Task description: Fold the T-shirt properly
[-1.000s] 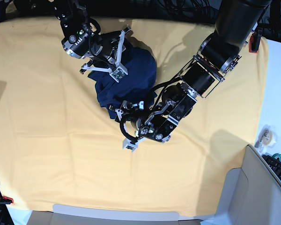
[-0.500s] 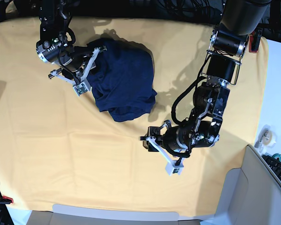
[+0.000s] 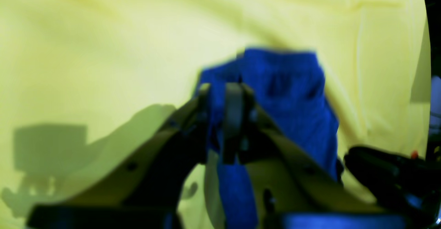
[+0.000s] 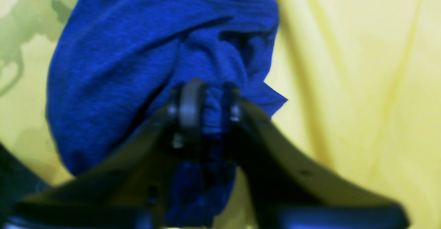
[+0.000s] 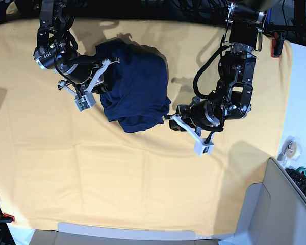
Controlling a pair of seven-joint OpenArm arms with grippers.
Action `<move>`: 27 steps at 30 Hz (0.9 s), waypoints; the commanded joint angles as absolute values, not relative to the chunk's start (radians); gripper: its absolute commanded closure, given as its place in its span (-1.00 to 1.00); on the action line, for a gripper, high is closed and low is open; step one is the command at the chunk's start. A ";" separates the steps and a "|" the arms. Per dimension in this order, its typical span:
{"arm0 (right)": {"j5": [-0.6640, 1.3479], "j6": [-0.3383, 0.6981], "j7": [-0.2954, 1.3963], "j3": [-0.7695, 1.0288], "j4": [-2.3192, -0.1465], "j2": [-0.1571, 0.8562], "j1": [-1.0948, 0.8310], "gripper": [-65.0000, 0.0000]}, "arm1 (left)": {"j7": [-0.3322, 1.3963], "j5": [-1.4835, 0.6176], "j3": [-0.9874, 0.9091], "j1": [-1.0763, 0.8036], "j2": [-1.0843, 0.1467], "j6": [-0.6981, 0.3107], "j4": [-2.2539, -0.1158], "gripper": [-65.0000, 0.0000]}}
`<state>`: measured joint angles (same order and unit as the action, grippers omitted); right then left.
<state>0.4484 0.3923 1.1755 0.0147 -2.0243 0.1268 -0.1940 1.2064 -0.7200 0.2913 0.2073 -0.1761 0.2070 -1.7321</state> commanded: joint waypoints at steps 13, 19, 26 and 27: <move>0.466 0.394 1.147 -0.031 -2.040 0.124 -0.216 1.00 | 1.265 -0.731 0.286 0.239 -0.031 0.076 -1.543 0.90; 0.417 0.394 1.150 -0.031 -2.032 0.136 -0.236 1.00 | 1.228 -0.728 0.288 0.257 -0.038 0.061 -1.426 0.91; 0.242 0.394 1.148 -0.031 -2.031 0.131 -0.262 1.00 | 1.185 -0.727 0.282 0.260 -0.081 0.064 -1.428 0.91; 0.236 0.394 1.148 -0.031 -2.031 0.131 -0.263 1.00 | 1.185 -0.727 0.282 0.260 -0.081 0.065 -1.429 0.91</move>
<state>0.2363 0.3931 1.1652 -0.0334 -2.0144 0.1287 -0.2668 1.1919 -0.7204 0.2806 0.2382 -0.0864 0.0635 -1.4117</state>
